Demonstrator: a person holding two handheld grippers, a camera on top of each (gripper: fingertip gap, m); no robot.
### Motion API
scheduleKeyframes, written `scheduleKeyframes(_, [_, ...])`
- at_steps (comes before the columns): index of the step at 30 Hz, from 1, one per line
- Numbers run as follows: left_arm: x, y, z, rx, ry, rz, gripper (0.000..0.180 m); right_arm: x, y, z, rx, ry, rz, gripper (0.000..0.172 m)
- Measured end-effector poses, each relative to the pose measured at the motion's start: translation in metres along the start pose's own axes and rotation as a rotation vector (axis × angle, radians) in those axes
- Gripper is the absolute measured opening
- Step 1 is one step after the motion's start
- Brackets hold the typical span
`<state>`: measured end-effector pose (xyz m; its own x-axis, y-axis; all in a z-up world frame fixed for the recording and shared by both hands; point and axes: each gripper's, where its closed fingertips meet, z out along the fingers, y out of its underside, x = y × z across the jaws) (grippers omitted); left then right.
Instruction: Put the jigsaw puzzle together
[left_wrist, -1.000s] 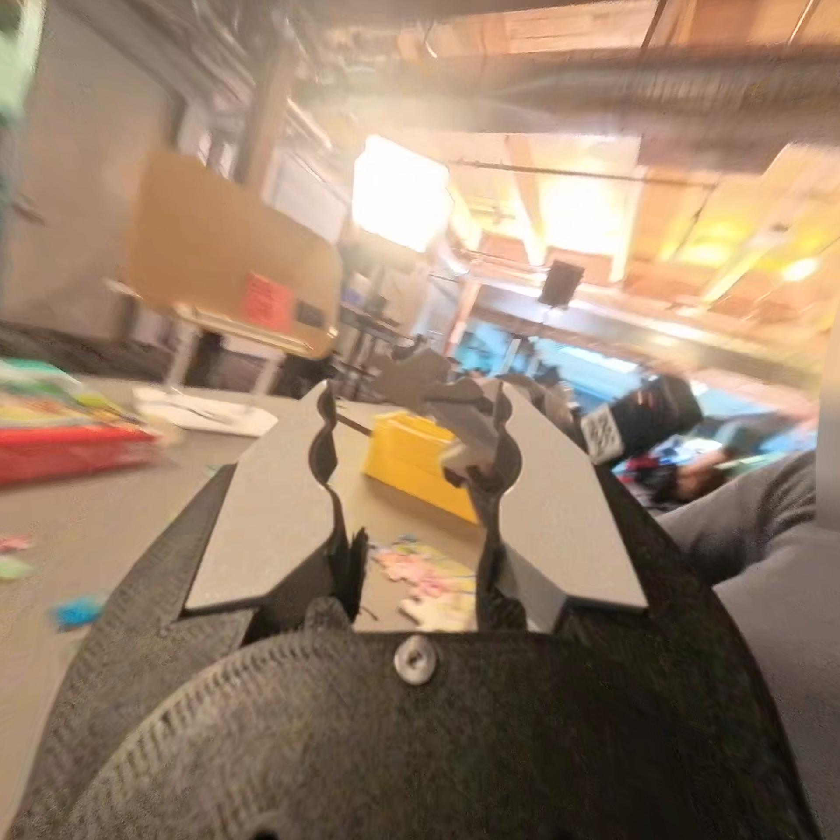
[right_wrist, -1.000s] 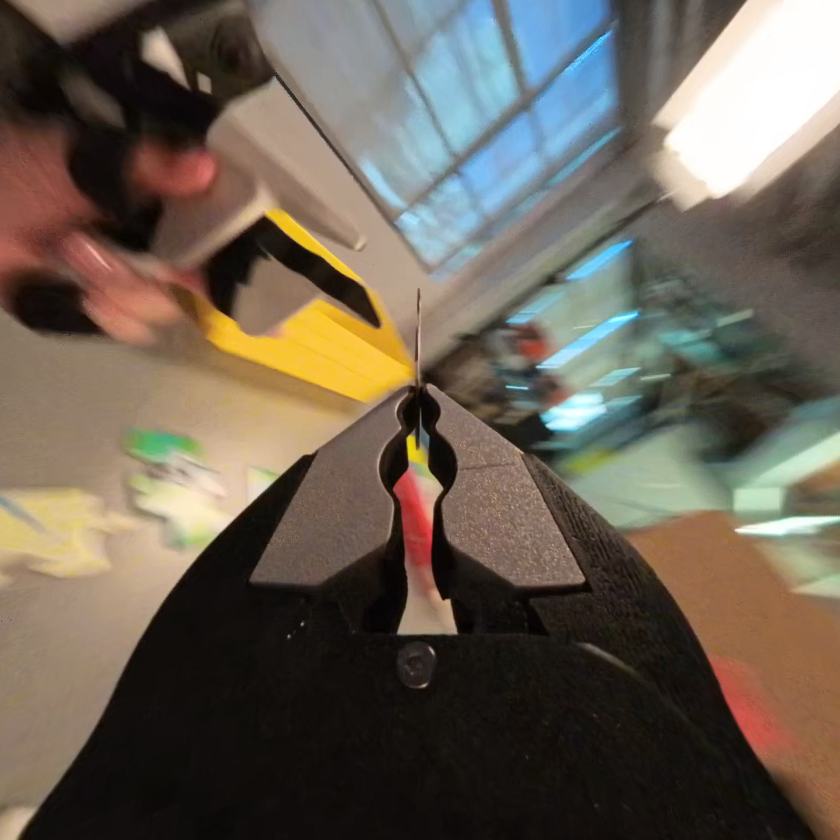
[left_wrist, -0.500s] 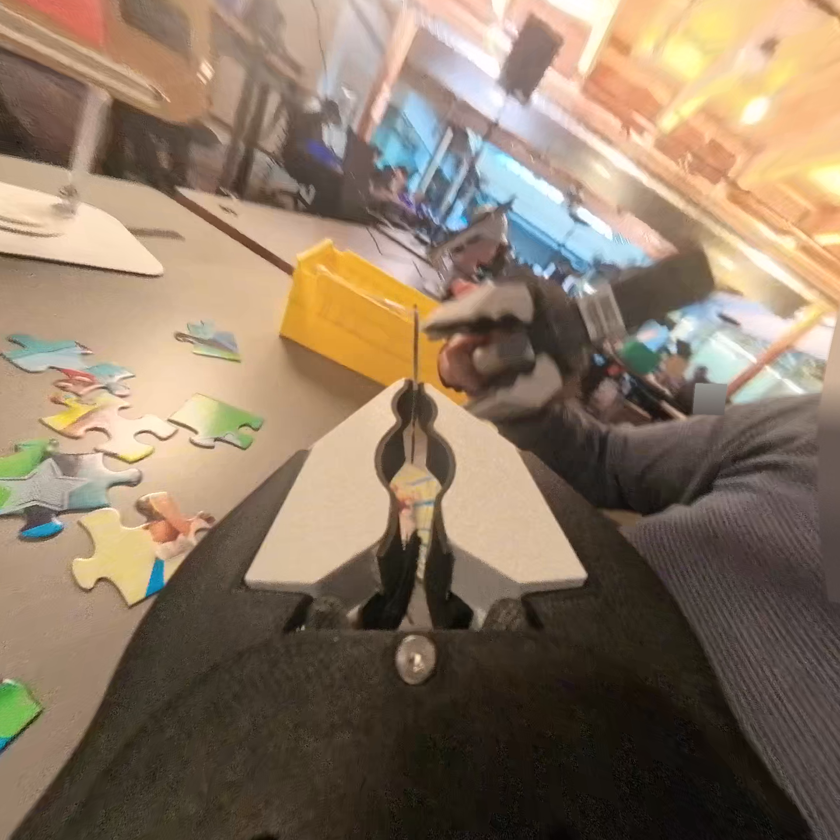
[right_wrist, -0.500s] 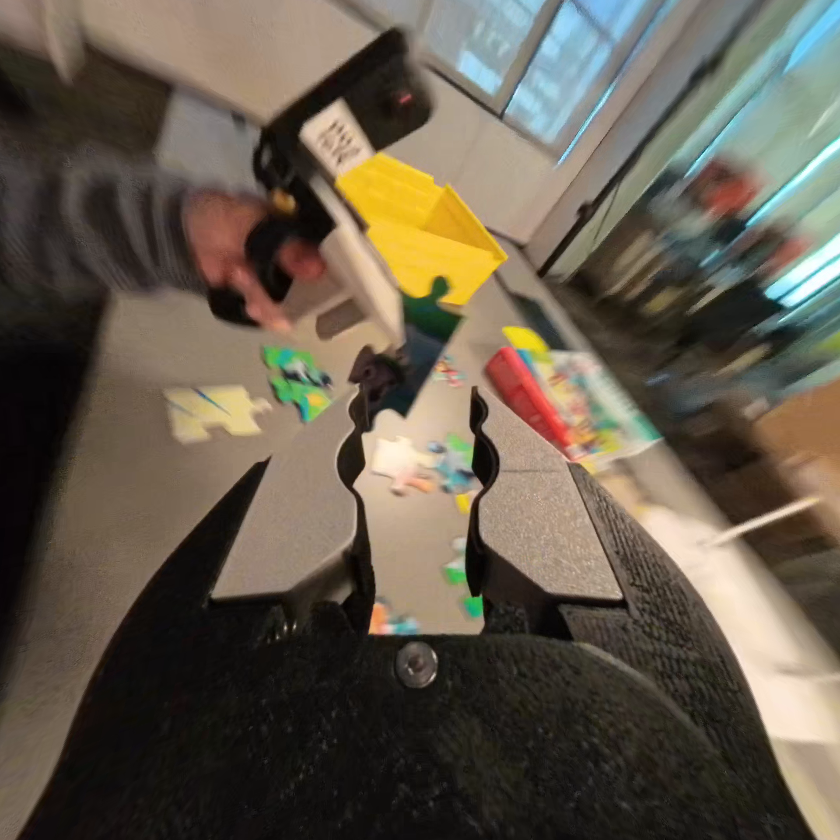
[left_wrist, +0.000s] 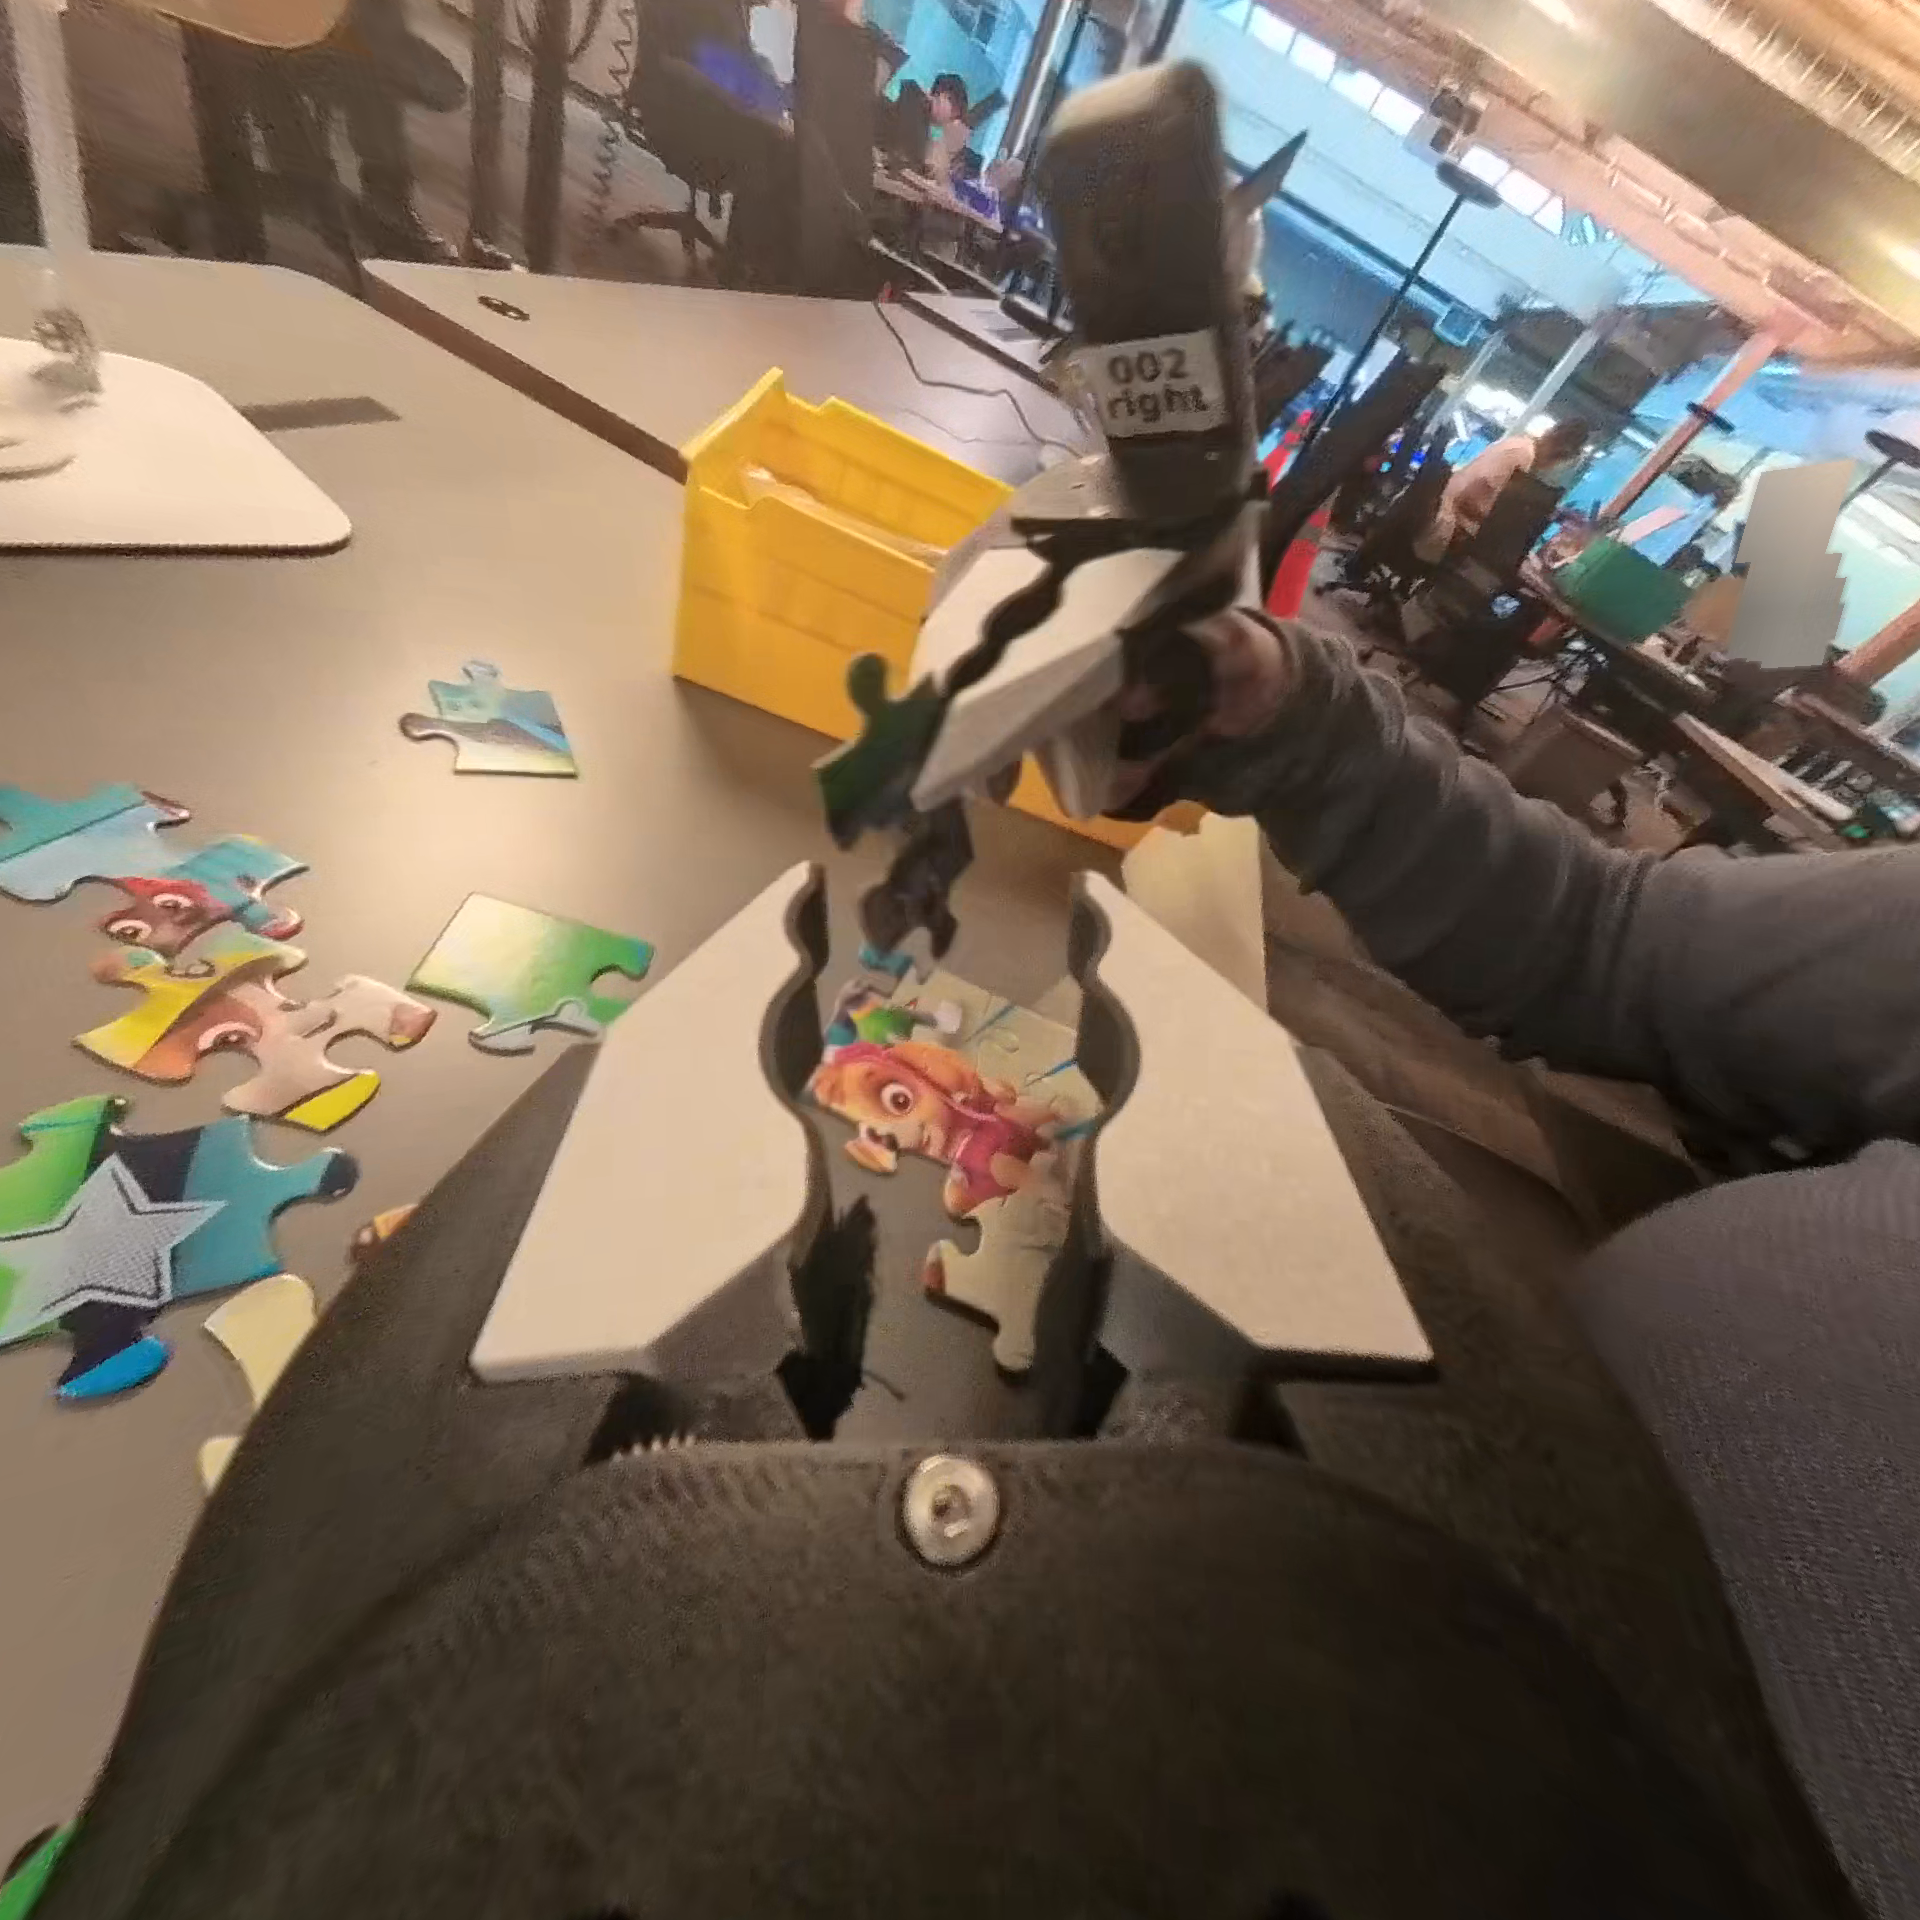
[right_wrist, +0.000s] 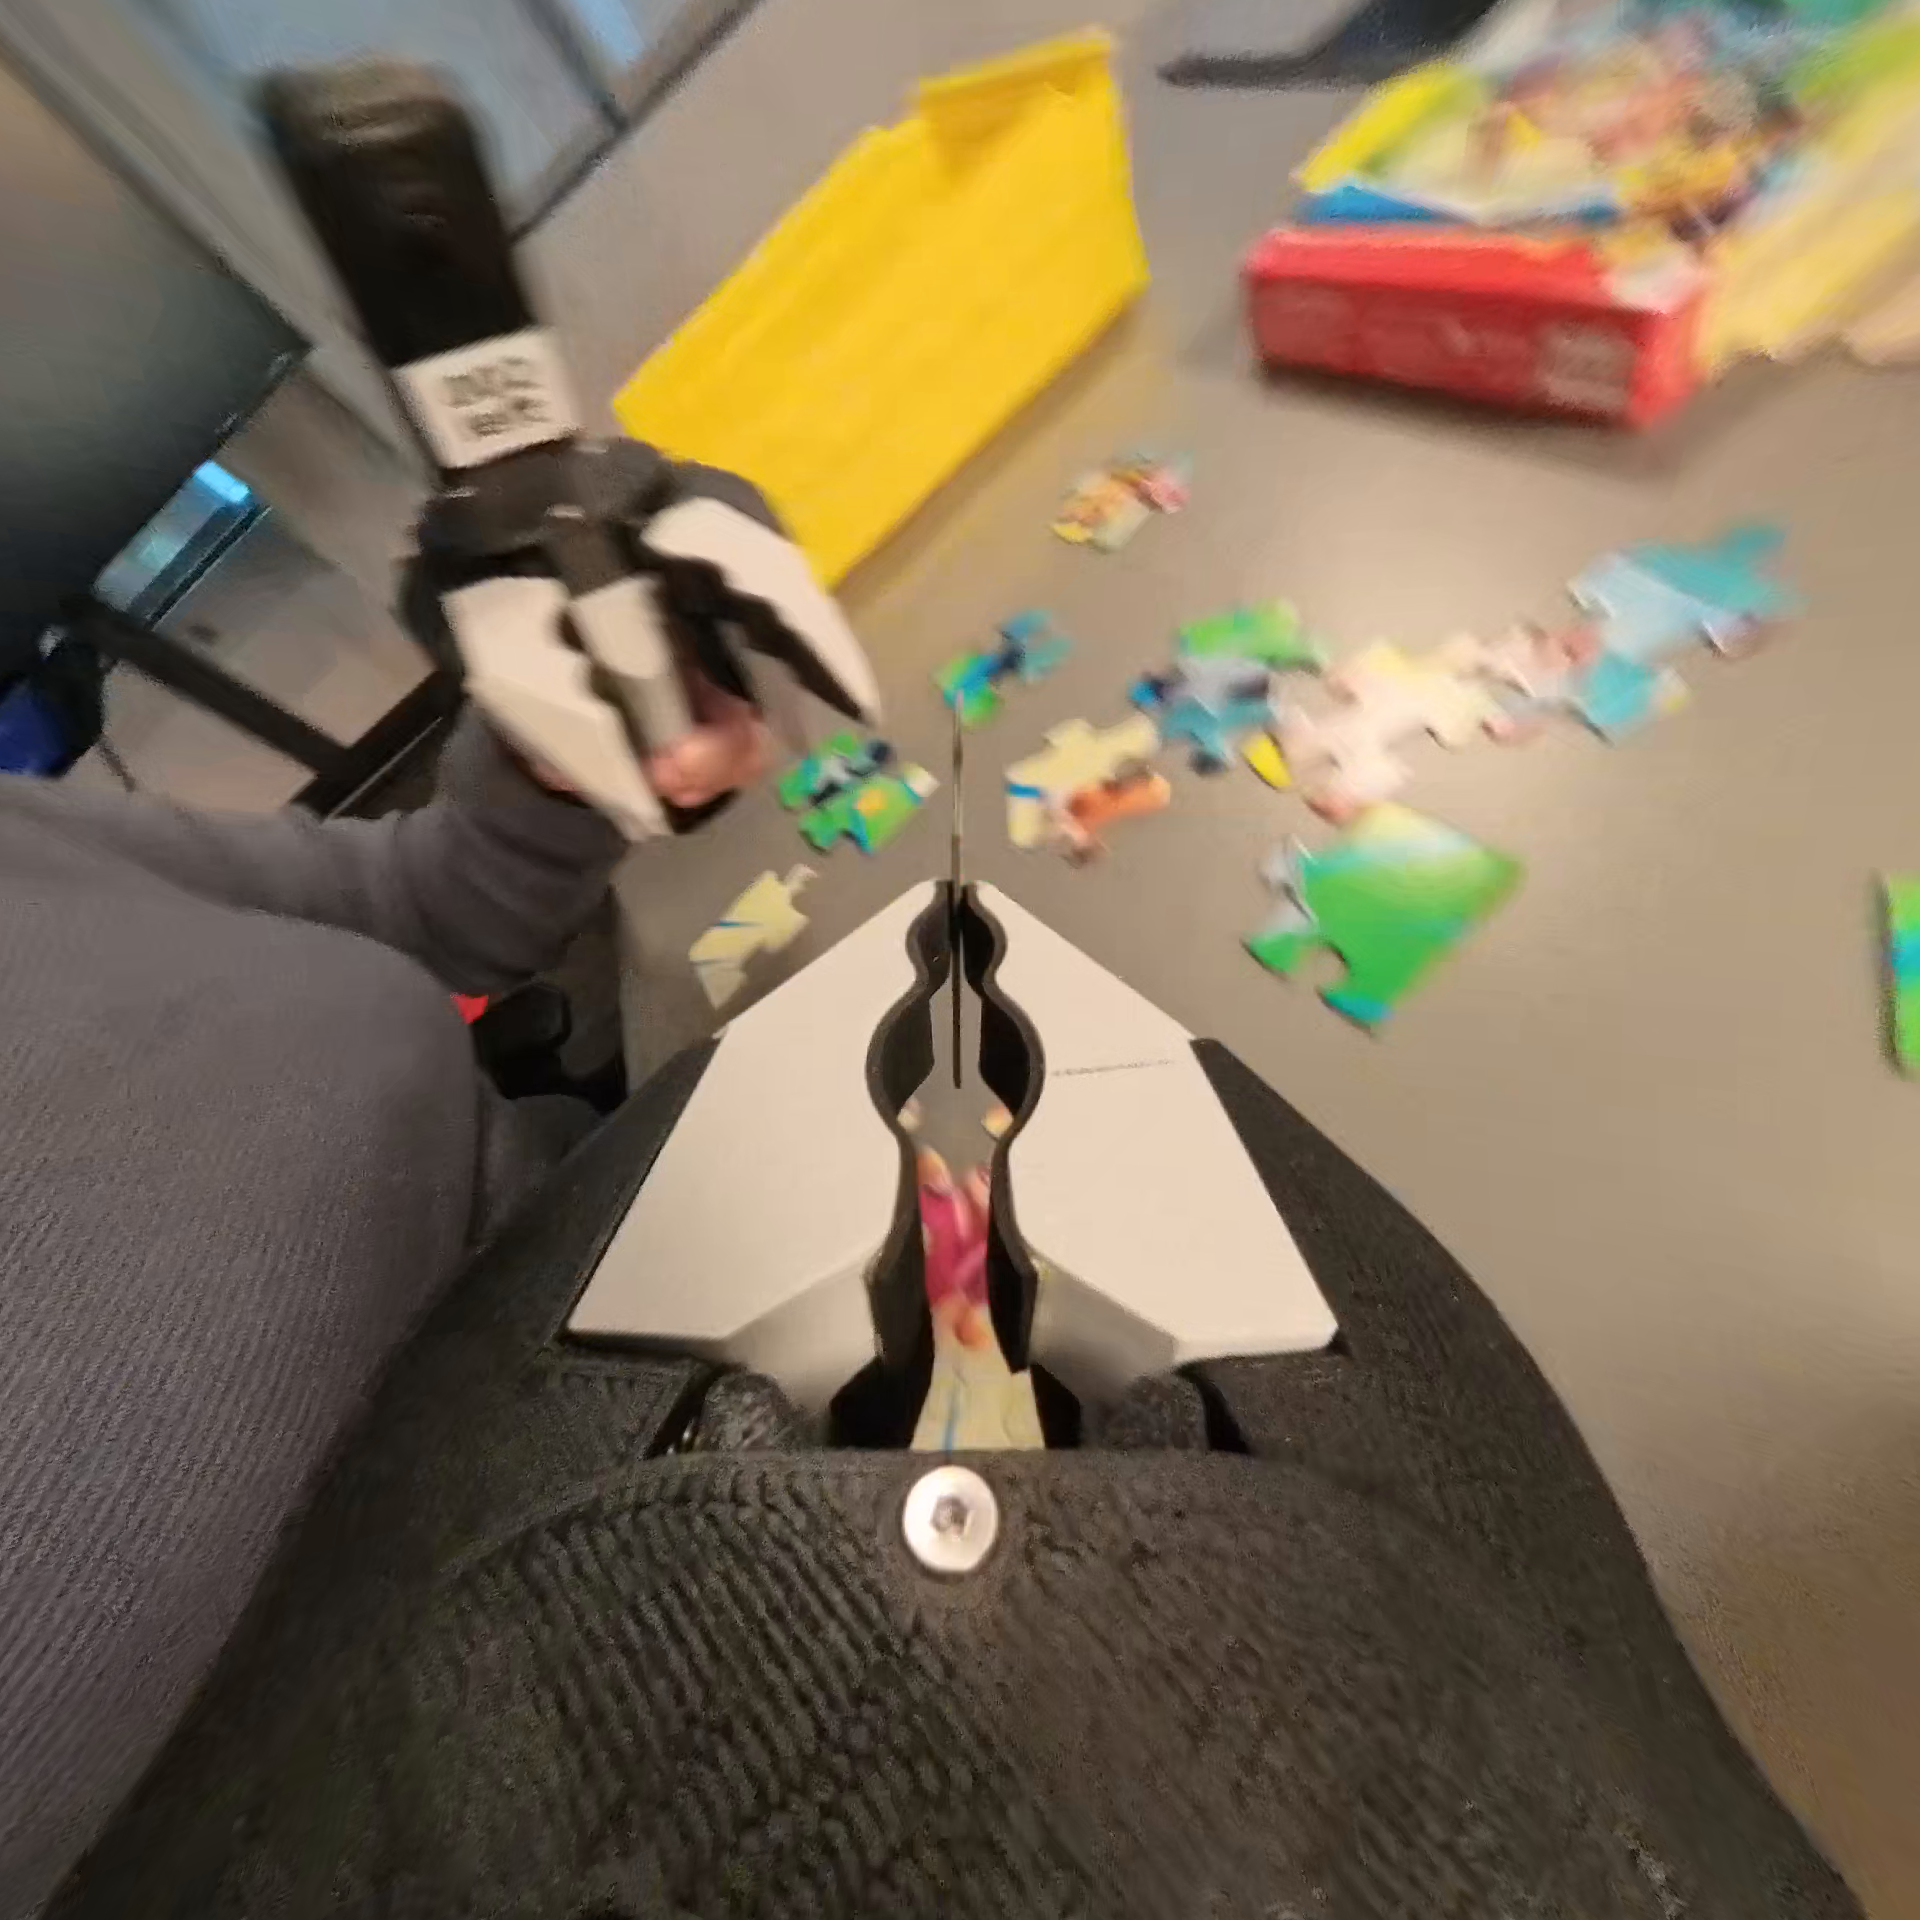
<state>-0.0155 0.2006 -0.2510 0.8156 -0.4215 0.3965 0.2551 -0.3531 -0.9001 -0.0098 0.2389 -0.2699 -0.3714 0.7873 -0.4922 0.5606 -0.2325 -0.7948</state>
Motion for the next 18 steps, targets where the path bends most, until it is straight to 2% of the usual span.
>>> scheduleKeyframes(2, [0.001,0.019,0.003,-0.081,-0.007,0.059,0.047,0.028,0.022,-0.004,-0.041,0.049,0.135,0.000])
scheduleKeyframes(5, [0.021,0.065,0.020,-0.296,0.064,0.213,0.048,0.047,0.044,-0.005,-0.056,0.036,0.277,0.000])
scheduleKeyframes(8, [0.049,0.107,0.037,-0.470,0.194,0.401,0.078,0.061,0.052,-0.009,-0.050,0.050,0.348,0.000])
scheduleKeyframes(11, [0.058,0.134,0.045,-0.628,0.275,0.504,0.086,0.070,0.061,-0.012,-0.077,0.085,0.371,0.000])
scheduleKeyframes(15, [0.051,0.159,0.039,-0.802,0.325,0.490,0.083,0.074,0.067,-0.012,-0.110,0.110,0.389,0.000])
scheduleKeyframes(18, [0.060,0.157,0.028,-0.797,0.413,0.364,0.089,0.074,0.069,-0.013,-0.118,0.115,0.393,0.000])
